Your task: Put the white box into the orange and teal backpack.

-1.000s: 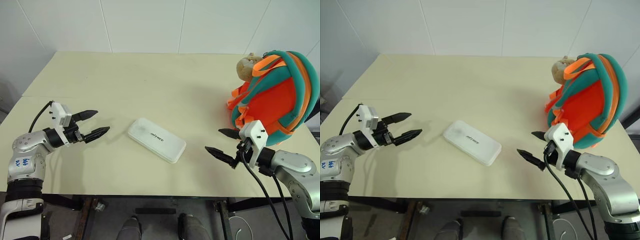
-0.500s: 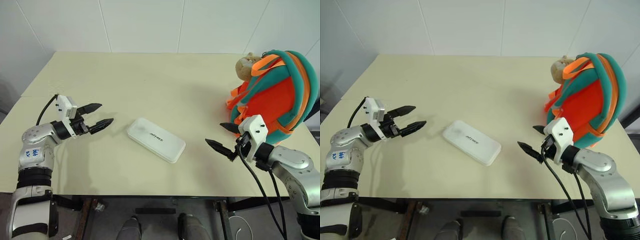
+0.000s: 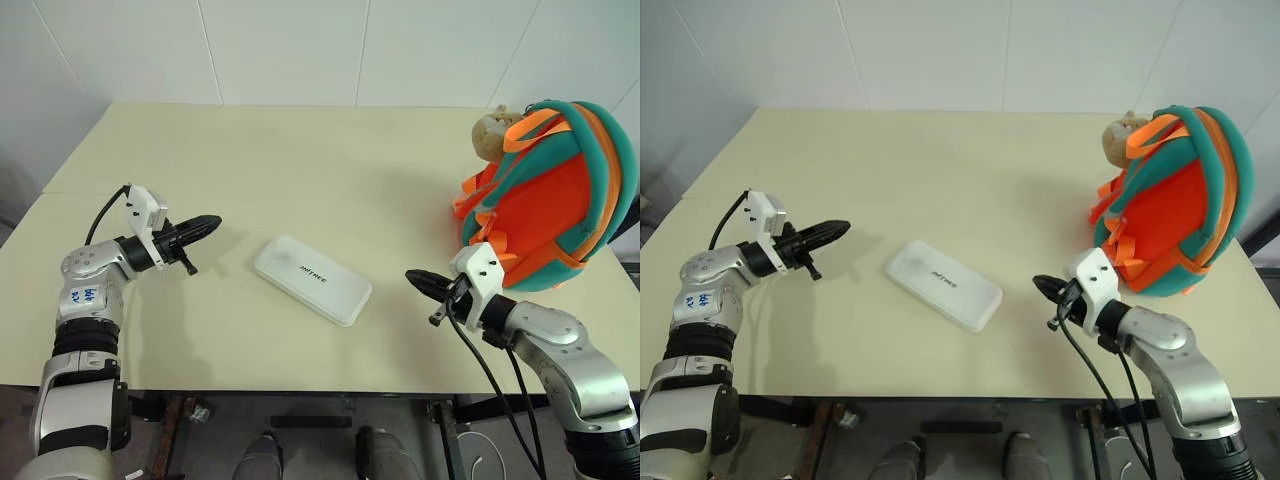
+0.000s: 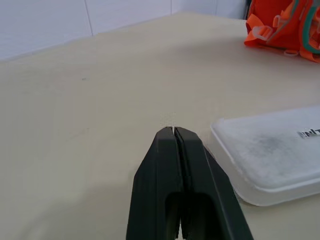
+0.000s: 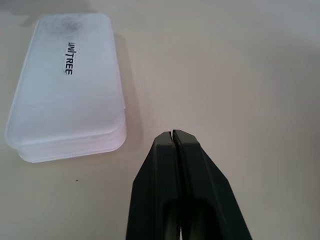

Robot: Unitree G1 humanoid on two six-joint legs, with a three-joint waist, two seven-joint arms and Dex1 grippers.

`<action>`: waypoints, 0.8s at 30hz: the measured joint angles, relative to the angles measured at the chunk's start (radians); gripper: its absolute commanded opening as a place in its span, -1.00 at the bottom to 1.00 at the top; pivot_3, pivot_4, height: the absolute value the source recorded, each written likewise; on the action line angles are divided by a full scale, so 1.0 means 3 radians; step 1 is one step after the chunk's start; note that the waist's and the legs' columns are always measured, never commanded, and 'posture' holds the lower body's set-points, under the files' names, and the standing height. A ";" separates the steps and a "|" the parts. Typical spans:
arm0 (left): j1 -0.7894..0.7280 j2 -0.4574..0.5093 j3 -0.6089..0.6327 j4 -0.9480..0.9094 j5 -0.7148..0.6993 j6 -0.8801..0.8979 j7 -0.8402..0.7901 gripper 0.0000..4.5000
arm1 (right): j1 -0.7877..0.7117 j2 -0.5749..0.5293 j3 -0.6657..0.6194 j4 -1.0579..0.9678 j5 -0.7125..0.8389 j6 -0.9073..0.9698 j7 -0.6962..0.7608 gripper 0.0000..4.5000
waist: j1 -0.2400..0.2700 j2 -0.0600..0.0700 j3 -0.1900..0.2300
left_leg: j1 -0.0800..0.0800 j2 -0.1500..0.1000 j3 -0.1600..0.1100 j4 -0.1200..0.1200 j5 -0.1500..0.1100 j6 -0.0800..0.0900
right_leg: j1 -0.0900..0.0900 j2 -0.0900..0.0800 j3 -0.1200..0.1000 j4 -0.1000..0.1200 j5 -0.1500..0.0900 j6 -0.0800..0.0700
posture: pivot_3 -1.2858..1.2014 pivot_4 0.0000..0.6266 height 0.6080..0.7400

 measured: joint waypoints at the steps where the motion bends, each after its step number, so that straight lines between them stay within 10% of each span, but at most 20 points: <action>1: -0.0039 -0.0031 -0.0006 0.0049 0.0017 -0.0028 0.0007 -0.99 | 0.0015 0.0019 0.0034 -0.0001 -0.0031 0.0001 -0.0016 -1.00 | 0.0004 0.0000 0.0000 | 0.0000 0.0000 0.0000 0.0000 0.0000 0.0000 | 0.0000 0.0000 0.0000 0.0000 0.0000 0.0000 | 0.03 -0.52 1.00; 24: -0.0803 -0.0529 -0.0331 0.1484 0.0569 0.0282 0.0010 -0.99 | 0.0030 0.0181 0.0489 -0.0217 -0.0270 0.0726 -0.0382 -1.00 | -0.0001 -0.0001 0.0000 | -0.0001 -0.0001 0.0000 0.0000 0.0000 0.0001 | -0.0001 0.0000 -0.0001 0.0000 0.0001 0.0003 | 0.03 -0.52 1.00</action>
